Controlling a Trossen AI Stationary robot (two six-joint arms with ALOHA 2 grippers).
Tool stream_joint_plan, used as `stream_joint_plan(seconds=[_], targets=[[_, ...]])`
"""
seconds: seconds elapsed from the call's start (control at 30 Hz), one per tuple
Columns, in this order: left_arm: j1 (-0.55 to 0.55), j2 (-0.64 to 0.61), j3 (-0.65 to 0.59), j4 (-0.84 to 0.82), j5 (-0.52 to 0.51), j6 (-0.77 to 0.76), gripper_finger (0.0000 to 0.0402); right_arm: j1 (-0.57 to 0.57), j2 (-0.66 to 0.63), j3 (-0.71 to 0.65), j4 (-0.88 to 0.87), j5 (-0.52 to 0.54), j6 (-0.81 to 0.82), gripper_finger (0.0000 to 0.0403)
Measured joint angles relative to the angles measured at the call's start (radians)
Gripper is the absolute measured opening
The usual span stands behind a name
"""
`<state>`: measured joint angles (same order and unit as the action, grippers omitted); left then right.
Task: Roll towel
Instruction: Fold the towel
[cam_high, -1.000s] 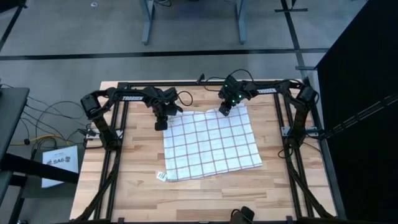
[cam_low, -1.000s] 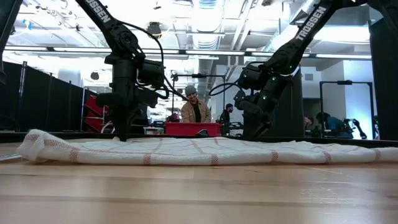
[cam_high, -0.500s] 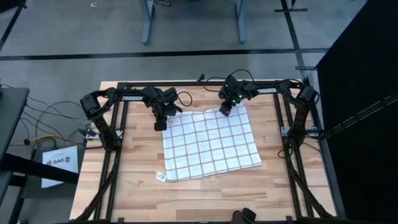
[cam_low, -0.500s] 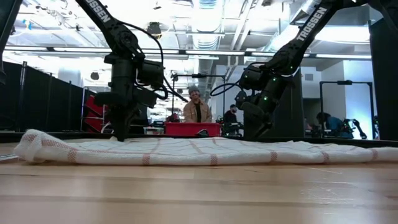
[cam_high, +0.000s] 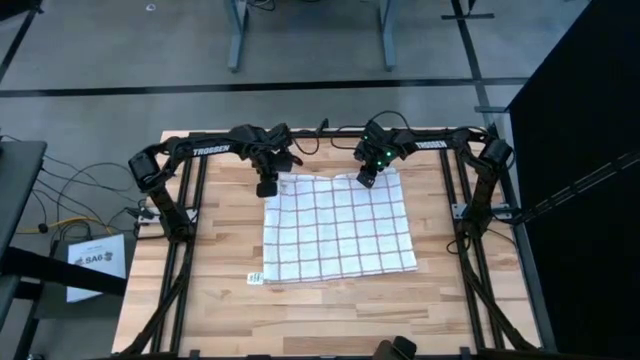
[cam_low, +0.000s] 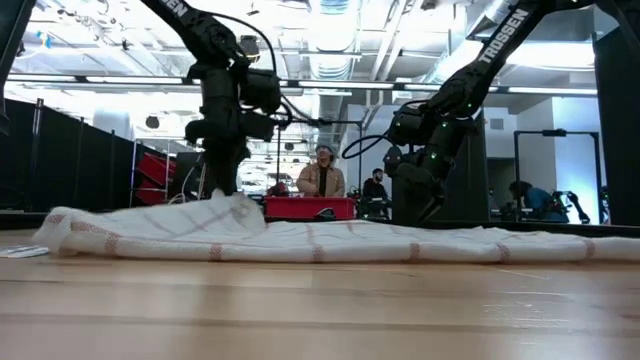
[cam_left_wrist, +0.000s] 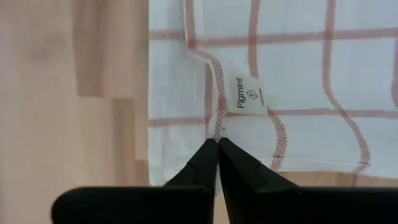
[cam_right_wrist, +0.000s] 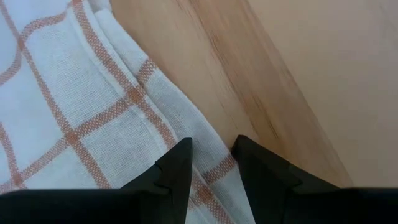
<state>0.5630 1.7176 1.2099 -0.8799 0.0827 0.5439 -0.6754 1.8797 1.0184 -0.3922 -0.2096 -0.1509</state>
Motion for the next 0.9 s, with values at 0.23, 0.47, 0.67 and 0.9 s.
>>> stream_joint_plan(seconds=[0.23,0.47,0.67,0.9], targets=[[0.07,0.0,-0.021,-0.003,-0.065,0.019,0.0,-0.001,0.0,0.0,-0.01,0.002,-0.011,0.0117],[0.144,0.0,-0.03,0.066,-0.114,0.009,0.0,0.007,0.0,0.0,-0.019,0.007,-0.037,0.0117],[0.159,0.002,-0.031,0.167,-0.119,0.01,0.0,0.013,0.0,0.0,-0.02,0.013,-0.041,0.0117],[0.177,0.002,-0.049,0.333,-0.17,0.003,0.0,0.013,0.0,0.0,-0.02,0.012,-0.042,0.0117]])
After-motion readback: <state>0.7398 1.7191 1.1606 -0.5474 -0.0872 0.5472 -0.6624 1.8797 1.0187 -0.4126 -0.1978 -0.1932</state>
